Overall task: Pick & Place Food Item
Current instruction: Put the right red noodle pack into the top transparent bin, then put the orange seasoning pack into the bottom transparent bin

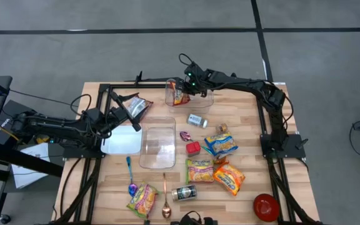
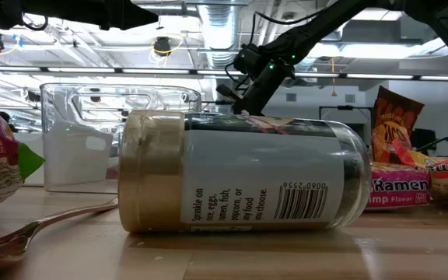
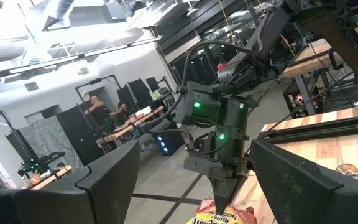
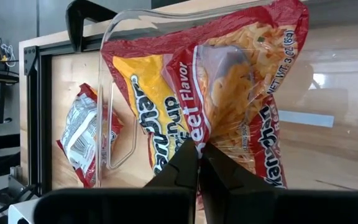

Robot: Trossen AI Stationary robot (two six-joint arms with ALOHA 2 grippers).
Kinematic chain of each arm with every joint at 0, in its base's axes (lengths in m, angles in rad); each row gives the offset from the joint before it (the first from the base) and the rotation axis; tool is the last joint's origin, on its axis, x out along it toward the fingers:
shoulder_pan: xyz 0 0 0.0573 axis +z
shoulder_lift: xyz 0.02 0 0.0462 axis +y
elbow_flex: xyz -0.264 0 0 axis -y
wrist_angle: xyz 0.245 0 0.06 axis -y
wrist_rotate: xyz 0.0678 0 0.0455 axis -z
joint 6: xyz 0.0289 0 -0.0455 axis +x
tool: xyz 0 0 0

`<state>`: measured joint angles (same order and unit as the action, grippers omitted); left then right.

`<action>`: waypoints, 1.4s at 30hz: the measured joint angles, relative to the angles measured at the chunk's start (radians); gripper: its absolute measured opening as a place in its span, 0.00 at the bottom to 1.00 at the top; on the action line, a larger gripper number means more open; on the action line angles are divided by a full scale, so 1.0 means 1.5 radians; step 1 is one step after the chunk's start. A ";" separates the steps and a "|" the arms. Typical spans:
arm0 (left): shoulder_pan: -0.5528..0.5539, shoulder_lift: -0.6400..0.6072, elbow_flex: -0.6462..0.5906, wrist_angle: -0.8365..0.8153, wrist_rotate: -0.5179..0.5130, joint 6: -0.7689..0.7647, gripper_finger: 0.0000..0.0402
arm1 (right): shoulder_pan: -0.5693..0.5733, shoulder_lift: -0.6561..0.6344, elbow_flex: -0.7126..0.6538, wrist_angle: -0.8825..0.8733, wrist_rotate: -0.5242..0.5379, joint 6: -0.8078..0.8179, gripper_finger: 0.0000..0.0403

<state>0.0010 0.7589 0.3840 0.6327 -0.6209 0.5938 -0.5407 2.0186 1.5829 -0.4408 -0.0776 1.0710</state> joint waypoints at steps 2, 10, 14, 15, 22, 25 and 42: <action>0.000 0.000 0.000 0.000 0.000 0.000 0.74 | 0.000 0.000 0.000 0.000 0.002 0.000 0.00; -0.002 0.000 0.000 0.000 0.000 0.000 0.74 | 0.004 0.000 0.000 0.000 0.018 0.002 0.00; -0.009 0.000 0.000 0.000 0.000 0.001 0.74 | 0.011 0.021 0.000 0.020 0.015 0.003 0.00; -0.011 0.000 0.000 0.000 0.000 0.002 0.74 | 0.012 0.024 -0.002 0.009 0.011 0.002 0.00; -0.013 0.000 0.000 -0.006 0.000 0.002 0.74 | 0.015 0.055 0.000 0.077 -0.032 -0.007 0.05; -0.013 0.000 0.000 -0.005 0.000 0.003 0.74 | 0.016 0.053 0.000 0.075 -0.034 -0.027 0.10; -0.014 0.000 0.000 -0.005 0.000 0.007 0.74 | -0.004 0.002 0.001 0.062 -0.062 -0.120 0.45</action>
<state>-0.0196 0.7589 0.3843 0.6250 -0.6205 0.6048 -0.5466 2.0218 1.5837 -0.3473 -0.1709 0.8915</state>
